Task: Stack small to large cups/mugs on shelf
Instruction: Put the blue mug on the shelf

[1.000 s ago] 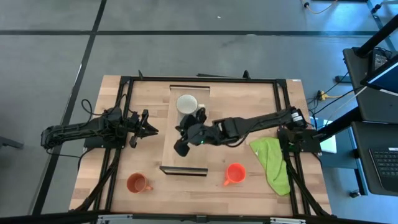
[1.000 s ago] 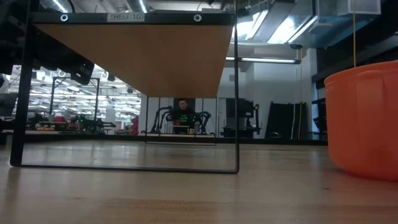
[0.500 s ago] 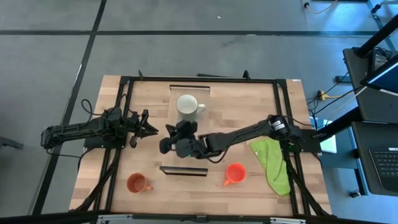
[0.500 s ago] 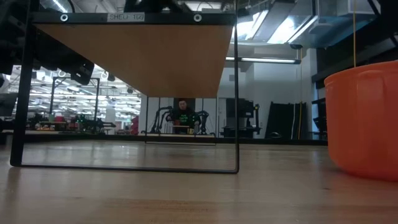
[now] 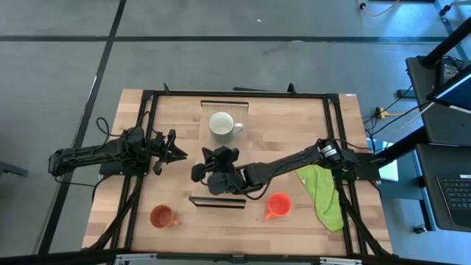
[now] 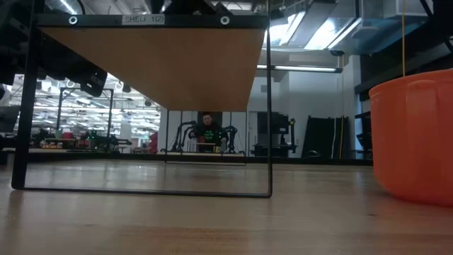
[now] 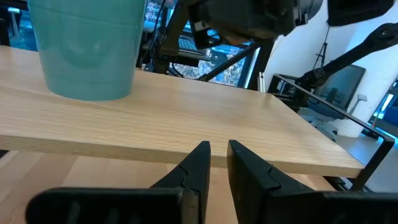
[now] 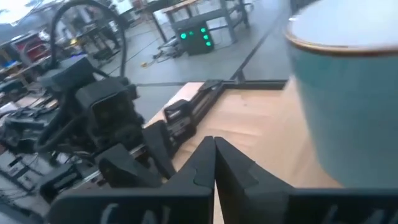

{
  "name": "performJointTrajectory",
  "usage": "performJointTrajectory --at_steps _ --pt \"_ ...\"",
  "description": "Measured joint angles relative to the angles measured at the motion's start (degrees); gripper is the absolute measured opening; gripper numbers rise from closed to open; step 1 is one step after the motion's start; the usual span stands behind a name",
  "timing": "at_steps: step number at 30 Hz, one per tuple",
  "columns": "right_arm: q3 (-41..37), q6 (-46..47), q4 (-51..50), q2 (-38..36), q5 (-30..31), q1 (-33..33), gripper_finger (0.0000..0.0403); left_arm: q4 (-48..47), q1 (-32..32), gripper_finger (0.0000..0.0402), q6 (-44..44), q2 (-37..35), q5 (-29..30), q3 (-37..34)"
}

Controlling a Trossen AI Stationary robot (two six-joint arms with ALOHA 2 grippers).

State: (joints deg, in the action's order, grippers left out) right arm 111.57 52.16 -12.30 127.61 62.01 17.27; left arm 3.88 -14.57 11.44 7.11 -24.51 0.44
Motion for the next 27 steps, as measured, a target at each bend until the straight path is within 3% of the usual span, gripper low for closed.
performJointTrajectory --at_steps 6,27 --pt "0.0 6.14 -6.31 0.0 0.27 -0.57 0.0009 0.0 0.0 0.005 0.0 0.0 0.0 -0.01" --pt "0.0 1.47 -5.09 0.0 -5.68 -6.44 0.0009 0.0 0.0 0.005 0.0 0.0 0.0 0.01"
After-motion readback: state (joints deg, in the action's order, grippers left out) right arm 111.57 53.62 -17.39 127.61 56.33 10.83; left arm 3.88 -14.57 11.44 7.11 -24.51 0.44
